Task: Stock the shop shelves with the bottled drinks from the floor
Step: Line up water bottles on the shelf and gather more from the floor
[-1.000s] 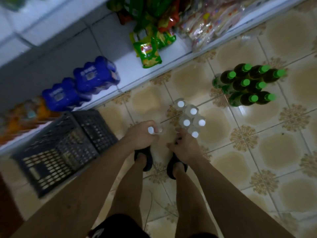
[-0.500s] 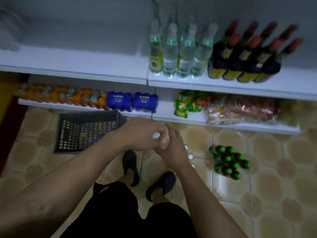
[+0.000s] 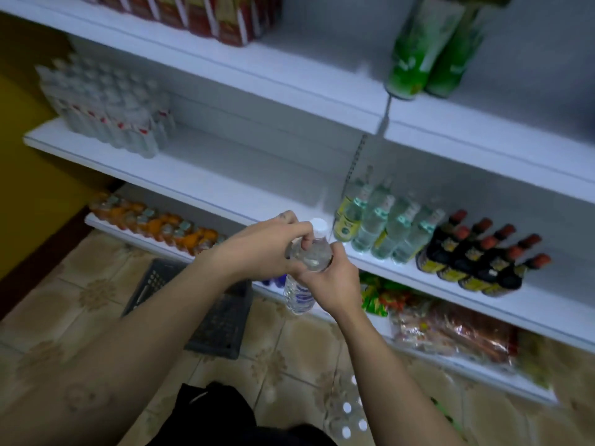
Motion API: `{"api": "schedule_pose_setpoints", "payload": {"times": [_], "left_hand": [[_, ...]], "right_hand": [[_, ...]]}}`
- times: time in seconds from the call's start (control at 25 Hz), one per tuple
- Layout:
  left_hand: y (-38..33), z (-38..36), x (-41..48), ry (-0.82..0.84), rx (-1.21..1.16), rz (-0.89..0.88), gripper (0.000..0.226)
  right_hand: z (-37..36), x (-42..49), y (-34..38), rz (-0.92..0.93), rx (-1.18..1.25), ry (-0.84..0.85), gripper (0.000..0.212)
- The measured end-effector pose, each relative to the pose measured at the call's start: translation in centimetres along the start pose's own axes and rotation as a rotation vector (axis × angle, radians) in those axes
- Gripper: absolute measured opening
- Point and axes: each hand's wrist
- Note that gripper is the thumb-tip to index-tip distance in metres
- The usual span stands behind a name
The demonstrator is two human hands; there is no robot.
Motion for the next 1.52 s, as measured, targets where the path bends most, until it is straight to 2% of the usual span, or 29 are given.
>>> {"api": "schedule_pose_setpoints", "payload": {"times": [0.08, 0.2, 0.24, 0.32, 0.48, 0.6, 0.72, 0.88, 1.08, 1.24, 1.4, 1.52], "left_hand": [[2.4, 1.6, -1.7, -0.106, 0.005, 0.108, 0.048], [5.6, 3.1, -3.0, -0.120, -0.001, 0.242, 0.096], [6.8, 3.3, -3.4, -0.130, -0.007, 0.250, 0.103], [9.0, 3.6, -3.8, -0.209, -0.045, 0.244, 0.096], [12.4, 4.9, -4.4, -0.442, -0.244, 0.307, 0.048], [15.3, 6.3, -4.6, -0.589, -0.320, 0.348, 0.033], [18.1, 7.4, -4.9, -0.663, -0.428, 0.370, 0.040], [22.2, 8.4, -4.8, -0.729, -0.554, 0.407, 0.053], [26.9, 10.4, -2.3, -0.689, -0.488, 0.517, 0.057], [30.6, 11.5, -0.4, -0.629, -0.476, 0.617, 0.061], [34.6, 11.8, 0.6, -0.601, -0.484, 0.683, 0.058], [38.5, 12.3, 0.5, -0.555, -0.471, 0.650, 0.062]], "right_hand": [[-1.5, 0.4, 3.3, 0.032, 0.018, -0.025, 0.057], [-3.7, 0.8, 7.9, 0.074, 0.026, -0.053, 0.050], [-4.4, 0.8, 9.4, 0.083, 0.038, -0.051, 0.048], [-6.1, 0.9, 12.0, 0.093, 0.053, -0.039, 0.046], [-9.6, 1.5, 16.5, 0.069, 0.084, -0.024, 0.048], [-12.1, 2.4, 19.5, 0.065, 0.040, 0.013, 0.052], [-12.9, 4.7, 21.3, 0.117, 0.001, 0.184, 0.056], [-13.3, 9.6, 23.1, 0.169, -0.018, 0.535, 0.044], [-16.6, 17.1, 26.1, 0.212, 0.021, 0.836, 0.057], [-19.6, 21.9, 28.4, 0.263, -0.027, 0.939, 0.073], [-22.8, 24.6, 29.8, 0.349, -0.149, 0.917, 0.048], [-25.9, 26.0, 31.0, 0.352, -0.164, 0.838, 0.049]]}}
Point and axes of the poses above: each hand's wrist, its own x-axis towards the middle knuckle, its own z-axis out of the back of the hand, y = z × x, and after that the axes turned 11 degrees about -z, right-handed
